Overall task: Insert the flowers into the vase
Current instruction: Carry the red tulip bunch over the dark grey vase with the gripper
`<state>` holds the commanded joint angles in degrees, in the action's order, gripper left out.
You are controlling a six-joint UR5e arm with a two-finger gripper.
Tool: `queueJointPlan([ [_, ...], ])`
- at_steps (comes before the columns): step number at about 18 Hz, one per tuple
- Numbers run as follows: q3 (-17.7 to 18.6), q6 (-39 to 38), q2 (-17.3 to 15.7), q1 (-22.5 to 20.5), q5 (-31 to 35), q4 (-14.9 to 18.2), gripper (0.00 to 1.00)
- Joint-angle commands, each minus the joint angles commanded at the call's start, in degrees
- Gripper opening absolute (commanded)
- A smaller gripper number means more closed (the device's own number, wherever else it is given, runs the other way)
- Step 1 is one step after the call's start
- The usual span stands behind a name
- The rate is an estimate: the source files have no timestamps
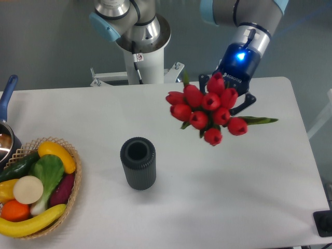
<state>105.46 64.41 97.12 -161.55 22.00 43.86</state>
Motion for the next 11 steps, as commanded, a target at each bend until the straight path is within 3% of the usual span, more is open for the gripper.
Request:
queueJointPlan([
  [6, 0.7, 5.2, 0.4, 3.3, -11.2, 0.0, 0.28],
  [11, 4.0, 10.1, 0.7, 5.6, -18.6, 0.0, 0.28],
])
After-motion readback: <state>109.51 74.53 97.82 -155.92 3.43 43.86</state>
